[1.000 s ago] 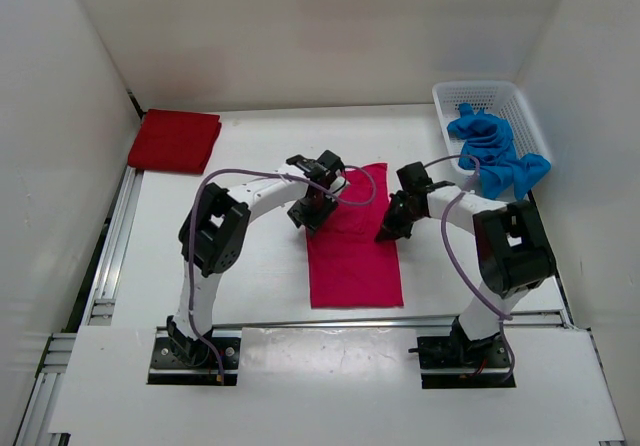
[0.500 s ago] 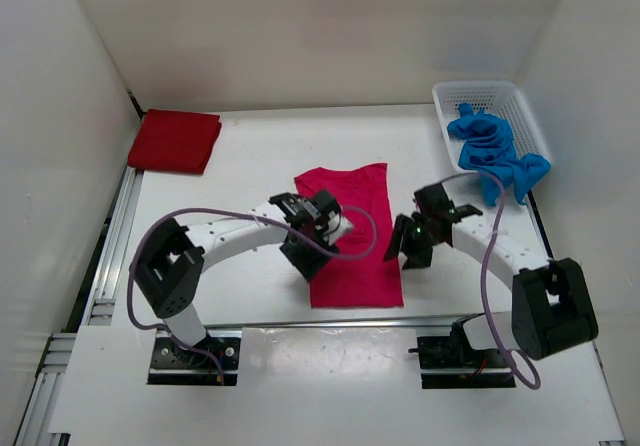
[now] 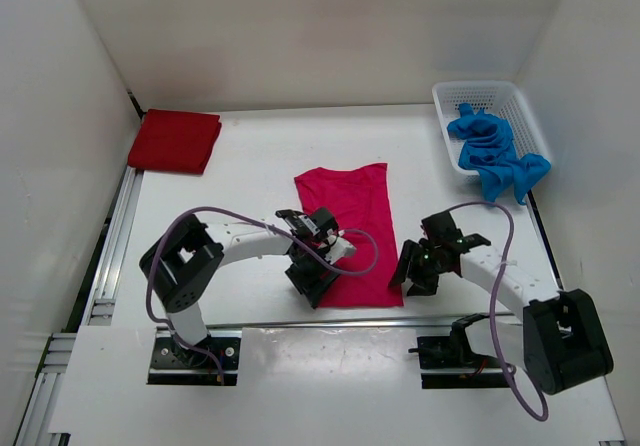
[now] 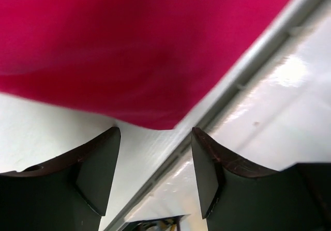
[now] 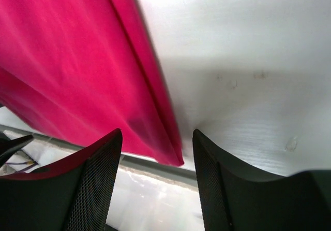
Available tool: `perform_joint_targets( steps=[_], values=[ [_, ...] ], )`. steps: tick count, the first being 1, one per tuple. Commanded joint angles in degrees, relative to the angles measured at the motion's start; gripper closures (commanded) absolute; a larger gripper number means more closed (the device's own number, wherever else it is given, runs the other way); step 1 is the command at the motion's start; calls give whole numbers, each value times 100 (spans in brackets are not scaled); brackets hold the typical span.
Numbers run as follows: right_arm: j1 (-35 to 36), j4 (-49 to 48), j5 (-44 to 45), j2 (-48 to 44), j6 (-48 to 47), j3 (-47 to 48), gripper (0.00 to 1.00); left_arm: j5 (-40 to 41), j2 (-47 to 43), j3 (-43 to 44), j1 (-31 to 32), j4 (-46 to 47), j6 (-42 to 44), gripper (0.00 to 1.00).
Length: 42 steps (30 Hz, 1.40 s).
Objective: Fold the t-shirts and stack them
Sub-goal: Grab one side of the 2/3 rectangular tshirt with both arms
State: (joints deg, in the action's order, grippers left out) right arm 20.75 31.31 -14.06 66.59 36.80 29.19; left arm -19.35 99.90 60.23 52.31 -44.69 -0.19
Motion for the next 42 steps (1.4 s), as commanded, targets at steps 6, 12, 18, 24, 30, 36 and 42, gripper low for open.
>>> perform_joint_targets(
  steps=[6, 12, 18, 24, 30, 36, 42],
  values=[
    [69, -55, -88, -646, 416, -564, 39, -1228, 416, -257, -195, 478, 19, 31],
    [192, -2, -88, -700, 478, -555, 39, -1440, 847, -196, -318, 478, 19, 41],
    [192, 384, -88, -700, 408, -555, 39, -1247, 1216, 76, -318, 330, 19, 90],
    [245, 667, 53, -761, 355, -607, 39, -1115, 1155, 191, -423, 276, 19, 90],
    [245, 500, -17, -709, 355, -555, 61, -949, 795, 243, -477, 163, 19, 90],
    [245, 130, 35, -603, 407, -344, 100, -350, 329, 191, -477, 162, 19, 90],
    [245, 384, -281, -777, 206, 51, 100, 80, 3, 217, -407, -513, 19, 90]
  ],
)
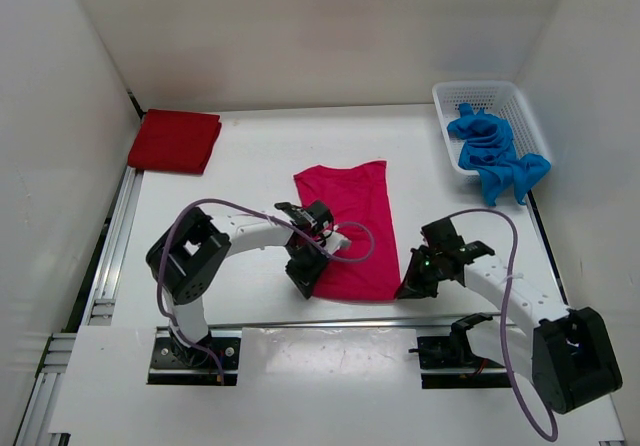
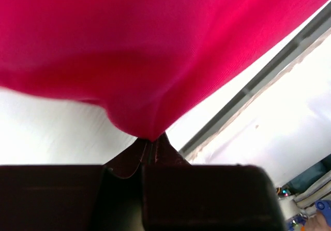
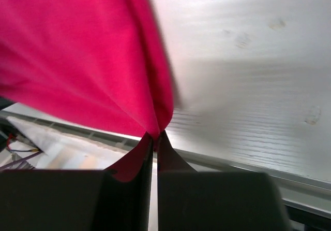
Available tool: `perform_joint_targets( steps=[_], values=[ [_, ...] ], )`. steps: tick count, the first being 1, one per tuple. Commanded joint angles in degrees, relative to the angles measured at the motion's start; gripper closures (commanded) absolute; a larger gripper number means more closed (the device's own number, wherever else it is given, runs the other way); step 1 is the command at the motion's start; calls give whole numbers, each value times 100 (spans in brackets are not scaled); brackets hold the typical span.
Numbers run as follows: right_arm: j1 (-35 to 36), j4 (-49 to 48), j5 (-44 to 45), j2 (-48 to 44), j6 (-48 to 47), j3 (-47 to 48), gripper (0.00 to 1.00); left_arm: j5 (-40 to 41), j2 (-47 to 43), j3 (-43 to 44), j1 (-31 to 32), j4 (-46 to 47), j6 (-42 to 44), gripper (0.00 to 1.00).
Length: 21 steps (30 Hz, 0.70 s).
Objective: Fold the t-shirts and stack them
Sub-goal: Grab one side of the 2/3 rectangular tshirt with both arms, then fold the long partially folded tshirt into a neat square
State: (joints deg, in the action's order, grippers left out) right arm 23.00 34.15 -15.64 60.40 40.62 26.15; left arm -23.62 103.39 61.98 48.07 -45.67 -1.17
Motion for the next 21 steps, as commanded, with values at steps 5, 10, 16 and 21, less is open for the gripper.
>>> perform_joint_targets(
  steps=[5, 10, 16, 21],
  values=[
    [20, 978, 17, -765, -370, 917, 100, 1137, -407, 297, 79, -1452, 117, 90],
    [20, 1199, 70, -627, -616, 2048, 100, 1640, -513, 1331, -139, -2392, 117, 90],
    [-32, 1269, 219, 715, -1117, 3411, 100, 2379, -330, 2650, -772, -2754, 117, 90],
    [-103, 1269, 395, 1772, -1320, 4342, 100, 2432, 223, 3695, -1151, -2877, 117, 90]
  ],
)
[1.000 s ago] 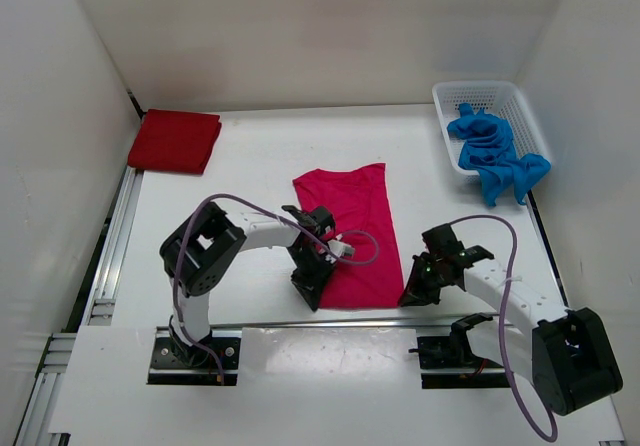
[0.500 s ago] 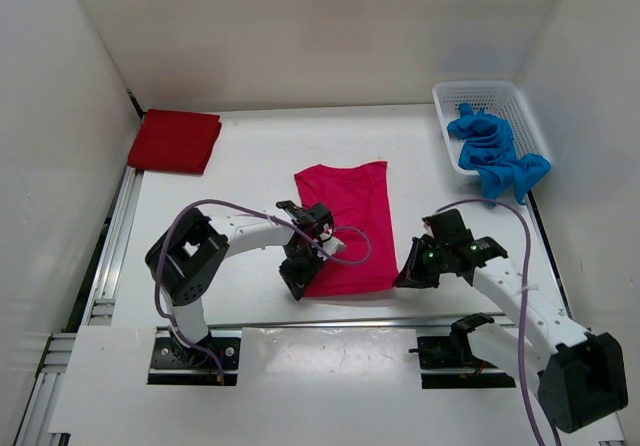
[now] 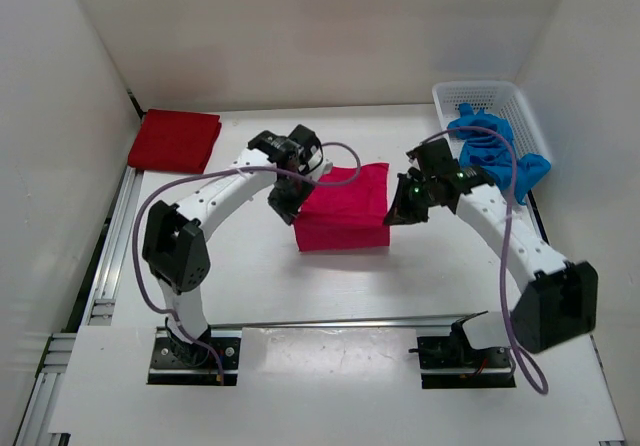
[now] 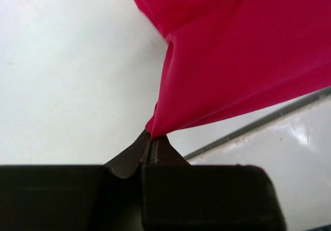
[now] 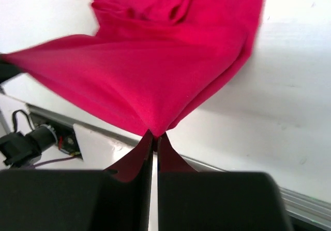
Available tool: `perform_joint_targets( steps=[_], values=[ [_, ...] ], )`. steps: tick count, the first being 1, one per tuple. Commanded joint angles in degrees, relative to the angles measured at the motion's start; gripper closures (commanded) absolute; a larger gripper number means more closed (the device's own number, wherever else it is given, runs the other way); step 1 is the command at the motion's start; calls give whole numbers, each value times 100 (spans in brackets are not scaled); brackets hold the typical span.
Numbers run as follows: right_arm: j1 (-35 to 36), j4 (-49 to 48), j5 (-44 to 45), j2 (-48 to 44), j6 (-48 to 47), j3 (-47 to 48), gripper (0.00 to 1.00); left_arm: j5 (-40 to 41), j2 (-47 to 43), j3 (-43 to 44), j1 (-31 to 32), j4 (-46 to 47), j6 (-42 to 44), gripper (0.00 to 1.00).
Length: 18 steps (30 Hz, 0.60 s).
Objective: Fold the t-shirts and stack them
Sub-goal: Fold the long partially folded tshirt into a neat square
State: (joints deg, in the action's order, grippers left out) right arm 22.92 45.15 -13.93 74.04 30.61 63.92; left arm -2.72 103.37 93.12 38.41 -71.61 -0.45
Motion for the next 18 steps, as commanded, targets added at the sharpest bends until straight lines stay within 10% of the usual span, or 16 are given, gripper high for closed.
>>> perform_joint_targets(
  steps=[1, 18],
  values=[
    [-155, 109, 224, 557, -319, 752, 100, 342, 314, 767, -246, -283, 45, 90],
    [-754, 108, -312, 3159, -380, 3495, 100, 1028, 1431, 2623, -817, 1096, 45, 90]
  ],
)
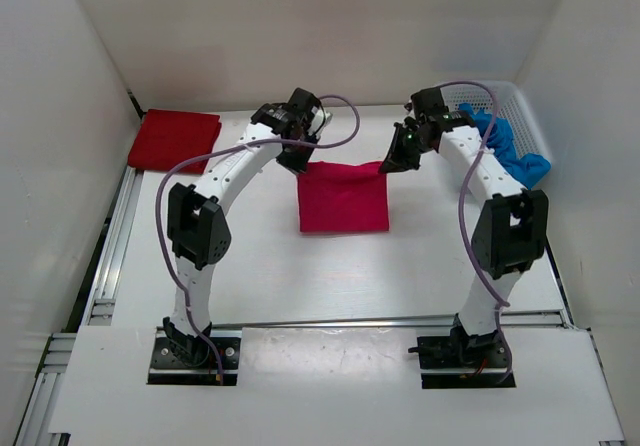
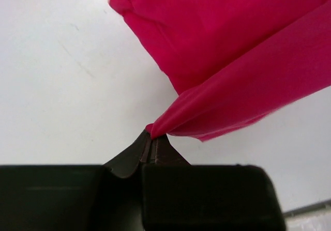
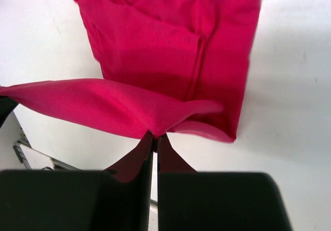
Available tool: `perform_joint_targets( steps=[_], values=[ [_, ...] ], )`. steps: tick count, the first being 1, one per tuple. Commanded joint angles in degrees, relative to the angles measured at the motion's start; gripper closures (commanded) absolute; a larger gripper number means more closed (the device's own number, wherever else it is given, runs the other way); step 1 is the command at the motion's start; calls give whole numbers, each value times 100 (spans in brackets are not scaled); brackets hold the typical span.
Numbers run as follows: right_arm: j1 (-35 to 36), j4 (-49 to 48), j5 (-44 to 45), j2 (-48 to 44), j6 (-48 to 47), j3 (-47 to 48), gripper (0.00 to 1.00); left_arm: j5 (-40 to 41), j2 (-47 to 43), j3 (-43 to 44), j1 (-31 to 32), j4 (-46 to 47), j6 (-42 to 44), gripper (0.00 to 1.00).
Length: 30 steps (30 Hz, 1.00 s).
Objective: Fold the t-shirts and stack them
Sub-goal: Fold the long partially folded tshirt into a neat square
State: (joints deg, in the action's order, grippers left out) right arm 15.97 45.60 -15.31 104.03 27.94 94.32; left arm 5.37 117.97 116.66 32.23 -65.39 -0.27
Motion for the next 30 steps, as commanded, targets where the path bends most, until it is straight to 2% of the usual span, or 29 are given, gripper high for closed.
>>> perform_joint_targets(
  steps=[1, 11, 14, 21, 22, 23, 25, 26, 27, 29, 30],
  values=[
    [-111, 63, -174, 379, -114, 560, 100, 219, 50, 322, -252, 544, 27, 90],
    [-226, 63, -289, 1778, 264, 1887, 100, 281, 1024, 761, -366, 1001, 27, 90],
    [-278, 63, 36, 2033, 387, 1941, 100, 281, 1219, 841, -366, 1220, 27, 90],
    [-401, -692, 300, 2103, 984, 1423, 100, 334, 1667, 1236, -428, 1625, 27, 90],
    [-401, -754, 370, 2104, 985, 1422, 99, 334, 1746, 1288, -428, 1678, 27, 90],
    [-401, -833, 458, 2226, 1037, 1509, 92, 334, 1747, 1289, -428, 1678, 27, 90],
    [-401, -834, 669, 2349, 1090, 1746, 73, 394, 1878, 1289, -481, 1740, 27, 89],
    [-401, -834, 861, 2481, 1143, 1834, 59, 552, 1878, 1289, -481, 1740, 27, 83],
    [-401, -834, 863, 2543, 1143, 2027, 54, 658, 1878, 1350, -481, 1740, 27, 61],
    [-401, -834, 863, 2657, 1091, 2221, 50, 859, 1878, 1403, -550, 1740, 27, 41],
    [-401, -834, 924, 2658, 1090, 2292, 49, 861, 1818, 1542, -621, 1801, 27, 21]
  ],
)
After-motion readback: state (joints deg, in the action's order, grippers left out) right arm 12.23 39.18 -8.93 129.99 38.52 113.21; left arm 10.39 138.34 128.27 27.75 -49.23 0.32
